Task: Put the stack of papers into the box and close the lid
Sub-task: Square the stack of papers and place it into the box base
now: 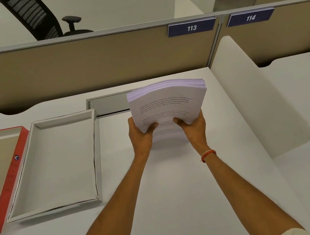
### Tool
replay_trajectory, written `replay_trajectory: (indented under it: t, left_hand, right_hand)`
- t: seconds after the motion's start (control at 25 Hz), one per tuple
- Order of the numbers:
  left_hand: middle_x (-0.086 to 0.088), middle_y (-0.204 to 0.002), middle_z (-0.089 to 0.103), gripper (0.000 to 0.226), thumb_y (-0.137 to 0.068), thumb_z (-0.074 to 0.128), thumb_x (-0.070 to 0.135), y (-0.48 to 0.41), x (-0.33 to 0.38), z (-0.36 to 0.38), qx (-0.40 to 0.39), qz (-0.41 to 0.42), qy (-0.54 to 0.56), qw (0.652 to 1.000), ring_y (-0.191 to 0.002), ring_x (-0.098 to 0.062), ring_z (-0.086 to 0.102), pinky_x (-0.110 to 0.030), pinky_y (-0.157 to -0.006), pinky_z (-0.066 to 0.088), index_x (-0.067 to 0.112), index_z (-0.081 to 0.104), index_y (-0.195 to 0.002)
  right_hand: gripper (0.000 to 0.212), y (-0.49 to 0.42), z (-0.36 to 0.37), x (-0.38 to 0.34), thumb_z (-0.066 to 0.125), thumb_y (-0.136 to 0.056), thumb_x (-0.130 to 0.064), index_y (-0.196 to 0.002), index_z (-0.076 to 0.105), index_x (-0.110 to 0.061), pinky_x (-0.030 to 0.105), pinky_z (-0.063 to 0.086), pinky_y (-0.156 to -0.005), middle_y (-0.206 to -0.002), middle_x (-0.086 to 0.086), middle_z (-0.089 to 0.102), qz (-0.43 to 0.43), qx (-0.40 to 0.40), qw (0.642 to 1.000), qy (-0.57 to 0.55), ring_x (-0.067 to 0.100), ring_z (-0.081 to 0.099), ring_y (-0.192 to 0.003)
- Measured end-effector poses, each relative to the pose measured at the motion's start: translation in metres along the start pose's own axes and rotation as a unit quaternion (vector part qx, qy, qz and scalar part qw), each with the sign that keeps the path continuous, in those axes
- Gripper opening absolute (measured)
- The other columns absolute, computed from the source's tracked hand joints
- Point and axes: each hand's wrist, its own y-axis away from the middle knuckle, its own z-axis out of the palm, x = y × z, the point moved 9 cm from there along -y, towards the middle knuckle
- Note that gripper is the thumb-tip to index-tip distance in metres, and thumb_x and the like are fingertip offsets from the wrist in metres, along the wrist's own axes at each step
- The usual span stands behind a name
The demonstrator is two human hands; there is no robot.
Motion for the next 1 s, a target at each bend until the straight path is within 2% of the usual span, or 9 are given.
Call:
replay_trajectory:
  t: [0.2,0.32,0.4,0.44,0.52,0.64,0.84,1.0]
  left_hand:
    - [0.003,-0.111,0.057,0.055,-0.078,0.078,0.009,0.000,-0.001,-0.001,-0.001,-0.023,-0.017,1.000,-0.096,-0.010,0.059,-0.004,-0.068,0.051,0.020,0.043,-0.119]
    - [0.000,-0.114,0.057,0.055,-0.079,0.077,0.010,-0.006,0.009,0.001,-0.015,-0.034,-0.052,0.998,-0.098,-0.015,0.059,-0.021,-0.078,0.057,0.013,0.043,-0.122]
    - [-0.004,-0.117,0.059,0.056,-0.079,0.078,0.012,-0.012,0.021,0.001,-0.020,-0.049,-0.093,0.994,-0.097,-0.017,0.060,-0.035,-0.085,0.058,0.012,0.042,-0.122]
    - [-0.007,-0.120,0.060,0.059,-0.078,0.079,0.013,-0.016,0.026,-0.001,-0.014,-0.060,-0.115,0.992,-0.097,-0.018,0.061,-0.036,-0.086,0.057,0.010,0.042,-0.123]
    - [-0.011,-0.125,0.061,0.062,-0.077,0.081,0.017,-0.024,0.031,-0.008,-0.005,-0.080,-0.152,0.985,-0.103,-0.024,0.064,-0.038,-0.087,0.056,0.008,0.043,-0.125]
    - [-0.013,-0.128,0.061,0.062,-0.077,0.080,0.023,-0.031,0.032,-0.019,-0.020,-0.093,-0.213,0.972,-0.107,-0.029,0.066,-0.039,-0.087,0.055,0.009,0.046,-0.126]
    - [-0.013,-0.127,0.062,0.059,-0.077,0.080,0.025,-0.039,0.040,-0.061,-0.019,-0.084,-0.266,0.960,-0.109,-0.031,0.065,-0.035,-0.084,0.054,0.008,0.047,-0.124]
    - [-0.014,-0.125,0.064,0.057,-0.075,0.082,0.024,-0.048,0.035,-0.131,-0.001,-0.084,-0.289,0.953,-0.108,-0.032,0.066,-0.034,-0.080,0.055,0.007,0.052,-0.121]
  right_hand:
    - [0.066,0.005,-0.001,-0.004,0.087,-0.067,-0.018,-0.120,0.048,-0.017,0.017,0.058,-0.076,-0.113,0.004,0.063,0.003,0.011,1.000,0.005,0.015,0.063,-0.098]
    - [0.061,0.002,0.004,-0.015,0.085,-0.068,-0.015,-0.116,0.048,-0.010,0.025,0.061,-0.077,-0.109,0.003,0.062,0.026,0.014,0.999,0.032,0.020,0.063,-0.096]
    - [0.062,-0.006,0.011,-0.028,0.084,-0.069,-0.016,-0.115,0.044,-0.008,0.031,0.060,-0.078,-0.112,0.007,0.061,0.039,-0.003,0.996,0.086,0.025,0.064,-0.098]
    - [0.064,-0.010,0.014,-0.035,0.084,-0.069,-0.018,-0.117,0.043,-0.007,0.031,0.058,-0.078,-0.116,0.010,0.061,0.041,-0.013,0.991,0.126,0.028,0.064,-0.100]
    - [0.067,-0.015,0.021,-0.047,0.084,-0.071,-0.021,-0.121,0.042,-0.004,0.034,0.055,-0.081,-0.123,0.014,0.061,0.042,-0.038,0.978,0.203,0.031,0.063,-0.107]
    - [0.059,-0.011,0.034,-0.053,0.080,-0.076,-0.023,-0.119,0.045,-0.002,0.034,0.054,-0.082,-0.125,0.015,0.061,0.044,-0.085,0.962,0.255,0.032,0.064,-0.109]
    - [0.045,0.008,0.076,-0.057,0.075,-0.081,-0.021,-0.115,0.050,-0.003,0.032,0.053,-0.077,-0.124,0.015,0.063,0.054,-0.142,0.956,0.250,0.033,0.065,-0.107]
    - [0.047,0.042,0.138,-0.063,0.074,-0.082,-0.020,-0.116,0.048,-0.001,0.035,0.055,-0.082,-0.125,0.016,0.062,0.053,-0.179,0.953,0.240,0.033,0.064,-0.109]
